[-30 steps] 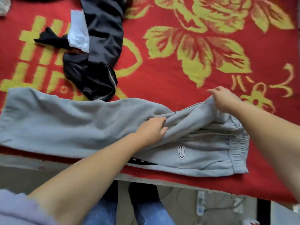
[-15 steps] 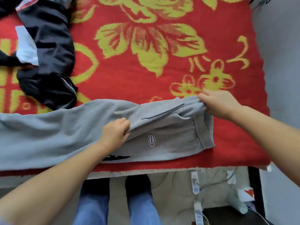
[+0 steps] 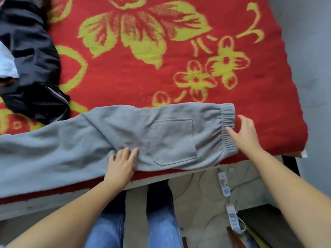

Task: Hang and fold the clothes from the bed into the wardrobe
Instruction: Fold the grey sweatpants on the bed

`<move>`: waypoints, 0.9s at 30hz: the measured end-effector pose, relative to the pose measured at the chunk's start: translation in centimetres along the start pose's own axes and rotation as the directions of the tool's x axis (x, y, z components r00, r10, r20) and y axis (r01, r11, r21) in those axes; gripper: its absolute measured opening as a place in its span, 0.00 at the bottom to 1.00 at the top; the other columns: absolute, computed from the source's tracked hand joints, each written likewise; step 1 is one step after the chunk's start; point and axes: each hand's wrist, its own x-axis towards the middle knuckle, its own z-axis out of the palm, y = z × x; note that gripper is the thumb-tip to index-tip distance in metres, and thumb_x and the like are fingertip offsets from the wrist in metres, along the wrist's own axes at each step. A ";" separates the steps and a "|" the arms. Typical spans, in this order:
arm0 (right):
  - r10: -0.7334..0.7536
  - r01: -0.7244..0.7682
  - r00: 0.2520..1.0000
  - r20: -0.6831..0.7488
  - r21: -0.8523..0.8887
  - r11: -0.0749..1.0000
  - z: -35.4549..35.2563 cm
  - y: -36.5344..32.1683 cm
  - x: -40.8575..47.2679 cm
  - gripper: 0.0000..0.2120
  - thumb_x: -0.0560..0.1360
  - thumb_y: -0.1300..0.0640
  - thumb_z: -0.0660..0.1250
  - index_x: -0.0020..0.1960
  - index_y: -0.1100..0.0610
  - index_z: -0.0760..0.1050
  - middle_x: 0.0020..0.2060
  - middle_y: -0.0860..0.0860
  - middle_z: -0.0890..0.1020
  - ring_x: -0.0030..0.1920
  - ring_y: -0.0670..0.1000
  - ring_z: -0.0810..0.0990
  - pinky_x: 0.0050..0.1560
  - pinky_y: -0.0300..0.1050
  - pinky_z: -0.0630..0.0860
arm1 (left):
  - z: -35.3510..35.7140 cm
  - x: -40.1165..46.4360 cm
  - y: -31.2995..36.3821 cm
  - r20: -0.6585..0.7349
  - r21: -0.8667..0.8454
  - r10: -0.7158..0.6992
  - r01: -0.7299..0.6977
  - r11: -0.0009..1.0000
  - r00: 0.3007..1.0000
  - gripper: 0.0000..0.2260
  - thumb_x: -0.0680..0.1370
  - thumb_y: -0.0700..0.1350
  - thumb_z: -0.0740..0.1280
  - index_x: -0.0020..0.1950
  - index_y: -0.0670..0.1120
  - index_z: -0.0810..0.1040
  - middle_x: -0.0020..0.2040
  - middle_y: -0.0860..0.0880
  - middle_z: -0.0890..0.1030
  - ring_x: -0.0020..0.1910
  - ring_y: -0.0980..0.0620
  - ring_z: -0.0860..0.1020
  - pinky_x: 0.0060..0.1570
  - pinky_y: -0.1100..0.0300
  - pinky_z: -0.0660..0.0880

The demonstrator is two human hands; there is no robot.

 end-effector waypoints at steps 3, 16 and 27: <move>0.201 -0.302 0.919 0.338 0.278 0.912 1.1 -0.8 1.9 0.24 0.74 0.49 0.71 0.65 0.58 0.73 0.59 0.56 0.79 0.60 0.58 0.77 0.64 0.55 0.72 | 0.7 -0.4 -0.6 0.043 -0.038 -0.206 0.207 0.978 0.978 0.40 0.63 0.42 0.77 0.73 0.41 0.67 0.64 0.38 0.71 0.61 0.38 0.72 0.59 0.40 0.66; 0.222 -0.256 0.953 -0.205 -0.157 0.954 1.0 -2.3 3.3 0.33 0.76 0.56 0.67 0.75 0.57 0.55 0.70 0.64 0.65 0.71 0.65 0.62 0.68 0.62 0.59 | 1.8 -3.4 -5.4 0.098 -0.153 -0.273 0.285 0.946 0.957 0.21 0.71 0.36 0.67 0.64 0.39 0.71 0.57 0.41 0.73 0.53 0.40 0.72 0.51 0.51 0.70; -0.526 0.820 0.568 0.633 -0.385 0.422 19.1 -19.0 -14.2 0.24 0.78 0.57 0.60 0.72 0.52 0.60 0.60 0.54 0.71 0.60 0.56 0.72 0.53 0.49 0.66 | 1.6 -9.2 -15.6 -0.062 0.049 0.153 -0.151 0.987 0.986 0.13 0.59 0.34 0.74 0.37 0.45 0.75 0.35 0.47 0.73 0.33 0.46 0.74 0.35 0.57 0.67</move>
